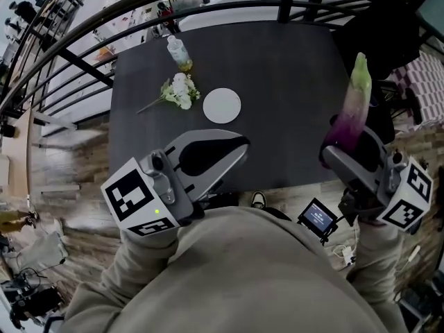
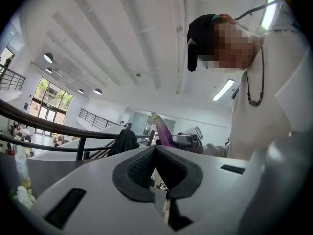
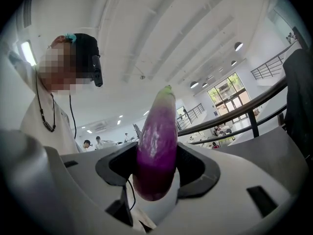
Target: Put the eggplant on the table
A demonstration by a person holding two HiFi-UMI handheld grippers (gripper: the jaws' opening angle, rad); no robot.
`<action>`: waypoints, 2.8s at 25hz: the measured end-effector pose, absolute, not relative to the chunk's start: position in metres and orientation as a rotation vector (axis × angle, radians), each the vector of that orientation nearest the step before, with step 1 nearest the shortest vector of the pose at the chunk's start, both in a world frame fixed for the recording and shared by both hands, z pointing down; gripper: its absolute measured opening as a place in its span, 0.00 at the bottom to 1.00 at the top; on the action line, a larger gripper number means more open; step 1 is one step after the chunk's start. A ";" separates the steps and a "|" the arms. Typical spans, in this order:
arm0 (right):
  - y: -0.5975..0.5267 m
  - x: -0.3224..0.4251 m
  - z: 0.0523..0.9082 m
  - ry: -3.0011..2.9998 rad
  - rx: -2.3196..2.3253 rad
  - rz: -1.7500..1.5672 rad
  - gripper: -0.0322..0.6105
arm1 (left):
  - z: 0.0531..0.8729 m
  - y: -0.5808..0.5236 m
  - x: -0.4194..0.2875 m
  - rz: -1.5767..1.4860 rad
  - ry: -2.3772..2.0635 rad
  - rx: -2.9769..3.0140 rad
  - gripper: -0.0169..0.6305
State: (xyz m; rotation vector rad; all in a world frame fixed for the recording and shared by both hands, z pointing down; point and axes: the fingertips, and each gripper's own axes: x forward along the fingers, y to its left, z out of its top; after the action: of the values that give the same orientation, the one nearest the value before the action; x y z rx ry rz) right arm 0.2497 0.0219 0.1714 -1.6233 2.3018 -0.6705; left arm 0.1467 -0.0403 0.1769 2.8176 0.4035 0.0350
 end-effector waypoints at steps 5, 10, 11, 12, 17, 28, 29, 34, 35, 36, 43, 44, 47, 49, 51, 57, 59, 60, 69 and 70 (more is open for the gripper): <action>-0.013 0.238 0.170 2.308 -1.662 -0.676 0.44 | 0.178 -0.076 0.136 -0.006 0.425 2.805 0.03; -0.052 0.220 0.177 2.325 -1.697 -0.694 0.44 | 0.202 -0.108 0.119 0.041 0.428 2.792 0.03; -0.058 0.217 0.179 2.324 -1.703 -0.703 0.44 | 0.208 -0.113 0.115 0.055 0.424 2.780 0.03; -0.062 0.216 0.180 2.320 -1.709 -0.712 0.44 | 0.213 -0.118 0.111 0.064 0.421 2.766 0.03; -0.075 0.210 0.187 2.302 -1.745 -0.765 0.44 | 0.221 -0.139 0.107 0.060 0.433 2.732 0.03; -0.112 0.227 0.183 2.373 -1.643 -0.790 0.44 | 0.208 -0.160 0.117 0.033 0.325 2.743 0.03; -0.113 0.229 0.177 2.386 -1.621 -0.788 0.44 | 0.200 -0.157 0.117 0.027 0.304 2.749 0.03; -0.132 0.235 0.174 2.437 -1.553 -0.769 0.44 | 0.196 -0.157 0.121 0.033 0.259 2.773 0.03; -0.135 0.234 0.177 2.450 -1.539 -0.773 0.44 | 0.199 -0.157 0.121 0.041 0.247 2.772 0.03; -0.136 0.232 0.180 2.462 -1.524 -0.780 0.44 | 0.201 -0.157 0.120 0.048 0.232 2.769 0.03; -0.140 0.228 0.178 2.479 -1.499 -0.798 0.44 | 0.199 -0.160 0.111 0.051 0.201 2.768 0.03; -0.141 0.228 0.180 2.481 -1.499 -0.795 0.44 | 0.200 -0.161 0.112 0.049 0.202 2.771 0.03; -0.143 0.229 0.186 2.485 -1.504 -0.796 0.44 | 0.205 -0.165 0.113 0.046 0.204 2.773 0.03; -0.143 0.229 0.188 2.485 -1.511 -0.801 0.44 | 0.206 -0.166 0.114 0.046 0.206 2.773 0.03; -0.143 0.229 0.190 2.484 -1.515 -0.809 0.44 | 0.206 -0.166 0.114 0.045 0.208 2.770 0.03; -0.148 0.225 0.201 2.498 -1.522 -0.822 0.44 | 0.215 -0.166 0.112 0.048 0.217 2.759 0.03; -0.149 0.224 0.204 2.502 -1.521 -0.832 0.44 | 0.217 -0.167 0.112 0.045 0.210 2.755 0.03; -0.148 0.224 0.205 2.503 -1.520 -0.837 0.44 | 0.217 -0.166 0.111 0.043 0.206 2.752 0.03; -0.165 0.216 0.222 2.548 -1.485 -0.908 0.44 | 0.231 -0.169 0.100 0.043 0.131 2.712 0.03; -0.168 0.215 0.226 2.555 -1.482 -0.917 0.44 | 0.233 -0.171 0.097 0.044 0.115 2.707 0.03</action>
State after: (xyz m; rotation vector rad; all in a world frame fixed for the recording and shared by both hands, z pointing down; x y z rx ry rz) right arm 0.2150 -0.1678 0.2260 -1.4823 2.5546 -0.9170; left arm 0.0971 -0.1708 0.2333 2.7071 0.1151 0.0436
